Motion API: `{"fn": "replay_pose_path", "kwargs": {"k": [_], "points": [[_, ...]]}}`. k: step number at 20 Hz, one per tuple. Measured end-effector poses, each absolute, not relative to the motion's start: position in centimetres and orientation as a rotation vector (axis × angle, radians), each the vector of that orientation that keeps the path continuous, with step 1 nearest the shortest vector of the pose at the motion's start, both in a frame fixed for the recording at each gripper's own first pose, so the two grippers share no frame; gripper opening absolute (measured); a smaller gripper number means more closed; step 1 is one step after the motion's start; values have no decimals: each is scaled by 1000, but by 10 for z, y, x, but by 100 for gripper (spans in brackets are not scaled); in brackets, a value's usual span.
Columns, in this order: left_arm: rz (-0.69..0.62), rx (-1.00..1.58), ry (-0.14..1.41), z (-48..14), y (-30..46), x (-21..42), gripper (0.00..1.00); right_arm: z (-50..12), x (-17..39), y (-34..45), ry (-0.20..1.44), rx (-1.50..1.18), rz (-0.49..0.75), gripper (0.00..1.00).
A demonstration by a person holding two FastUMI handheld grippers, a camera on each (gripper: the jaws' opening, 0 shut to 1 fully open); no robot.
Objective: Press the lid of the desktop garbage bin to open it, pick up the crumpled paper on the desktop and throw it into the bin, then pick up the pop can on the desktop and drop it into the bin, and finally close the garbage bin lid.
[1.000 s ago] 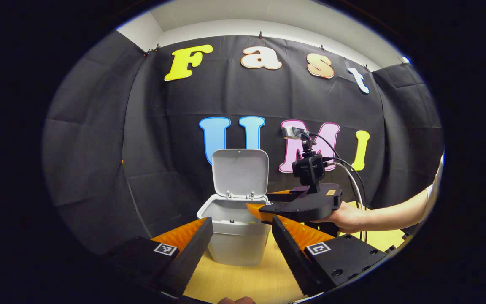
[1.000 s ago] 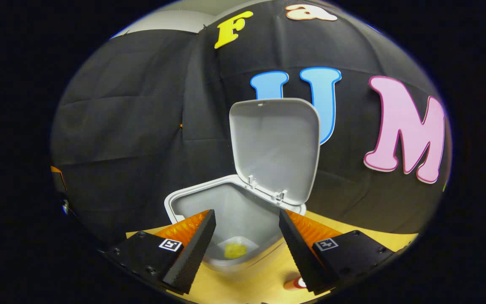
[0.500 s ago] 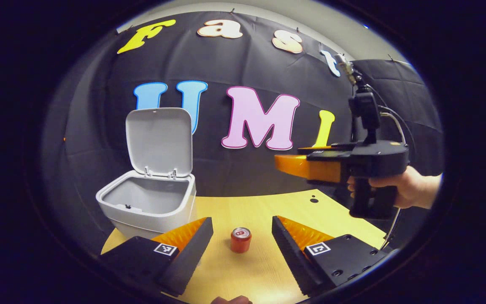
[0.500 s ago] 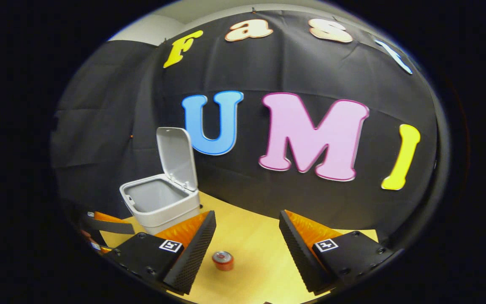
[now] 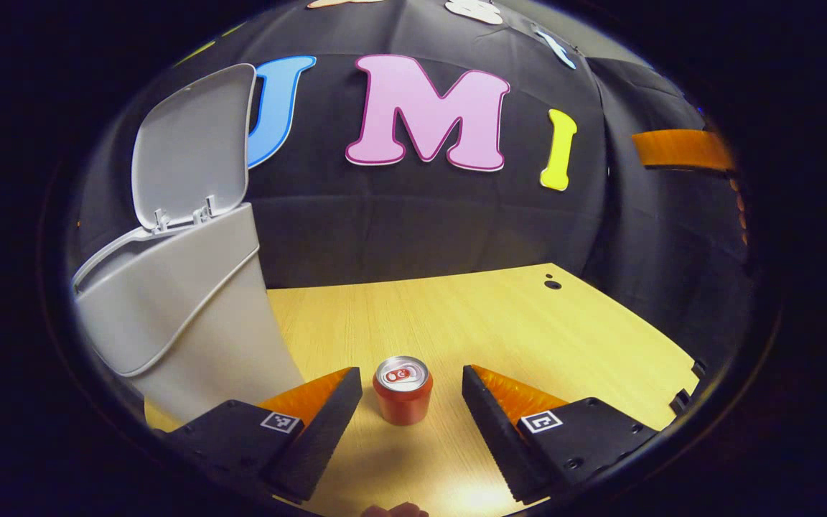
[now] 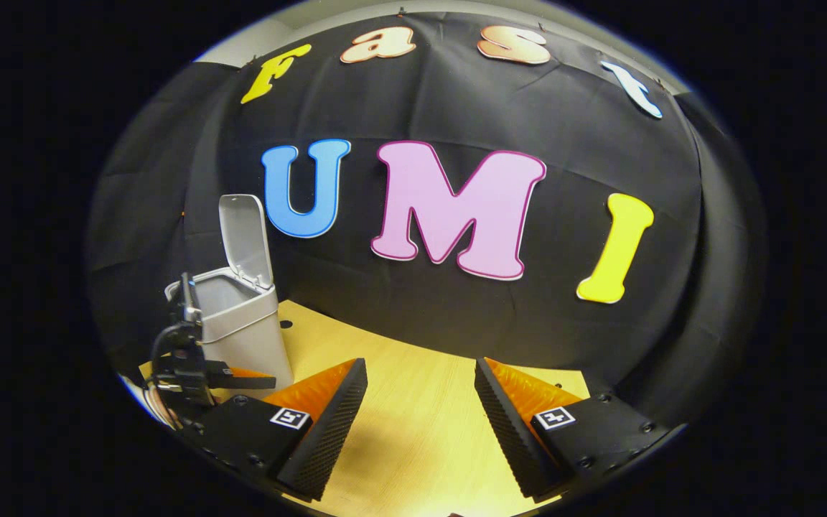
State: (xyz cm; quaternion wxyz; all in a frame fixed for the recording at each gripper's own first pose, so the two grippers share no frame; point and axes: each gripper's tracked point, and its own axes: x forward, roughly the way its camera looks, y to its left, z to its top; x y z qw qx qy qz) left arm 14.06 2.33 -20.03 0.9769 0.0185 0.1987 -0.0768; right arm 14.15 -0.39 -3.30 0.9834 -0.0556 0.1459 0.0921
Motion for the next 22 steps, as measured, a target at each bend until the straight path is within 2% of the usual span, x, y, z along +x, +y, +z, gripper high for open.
{"fn": "replay_pose_path", "kwargs": {"k": [6, 10, 13, 14, 18, 22], "points": [[-149, 55, 446, -241, 26, 179, 96, -49, 140, -10, 341, -64, 148, 97], [-157, 50, 528, -280, 27, 199, 96, -54, 141, -16, 358, -86, 121, 97], [-153, 60, 537, -287, 28, 208, 96, -60, 142, -19, 387, -96, 108, 97], [-153, 65, 536, -286, 28, 208, 89, -62, 142, -19, 393, -98, 105, 97], [-168, 46, 499, -258, 21, 200, 87, -63, 141, -20, 403, -94, 112, 97], [-190, 14, 396, -192, 15, 182, 87, -61, 139, -17, 395, -75, 120, 97]]}}
